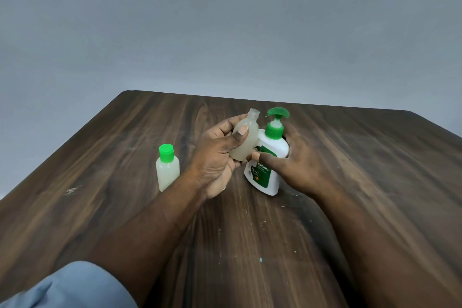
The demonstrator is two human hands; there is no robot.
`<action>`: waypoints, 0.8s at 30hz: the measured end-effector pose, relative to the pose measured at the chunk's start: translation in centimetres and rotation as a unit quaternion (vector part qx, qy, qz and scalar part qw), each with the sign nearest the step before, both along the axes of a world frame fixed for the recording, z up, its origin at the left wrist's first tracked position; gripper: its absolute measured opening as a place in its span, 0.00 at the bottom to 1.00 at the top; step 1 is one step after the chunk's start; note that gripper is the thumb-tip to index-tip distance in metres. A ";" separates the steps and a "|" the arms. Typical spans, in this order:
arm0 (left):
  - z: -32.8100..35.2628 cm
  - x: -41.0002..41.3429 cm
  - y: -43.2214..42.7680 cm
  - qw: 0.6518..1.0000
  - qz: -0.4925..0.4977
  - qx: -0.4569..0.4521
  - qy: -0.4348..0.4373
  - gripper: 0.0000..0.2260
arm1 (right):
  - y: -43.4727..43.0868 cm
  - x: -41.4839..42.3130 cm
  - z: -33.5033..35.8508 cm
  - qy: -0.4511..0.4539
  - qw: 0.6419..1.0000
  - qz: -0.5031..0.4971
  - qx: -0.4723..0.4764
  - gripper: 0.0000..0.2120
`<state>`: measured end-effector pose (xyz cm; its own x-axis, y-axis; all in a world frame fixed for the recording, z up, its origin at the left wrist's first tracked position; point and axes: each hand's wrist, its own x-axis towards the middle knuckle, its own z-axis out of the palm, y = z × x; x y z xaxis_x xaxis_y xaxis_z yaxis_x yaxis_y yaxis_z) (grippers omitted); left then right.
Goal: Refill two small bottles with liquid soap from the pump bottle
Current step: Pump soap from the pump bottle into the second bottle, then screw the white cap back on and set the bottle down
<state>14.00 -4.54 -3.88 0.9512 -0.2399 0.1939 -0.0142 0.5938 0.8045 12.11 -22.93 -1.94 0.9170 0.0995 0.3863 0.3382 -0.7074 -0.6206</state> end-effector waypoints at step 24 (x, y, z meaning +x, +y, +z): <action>-1.2 -3.6 3.7 0.933 0.187 0.289 -0.110 0.18 | -1.9 1.0 -0.8 -0.001 0.984 0.037 0.172 0.30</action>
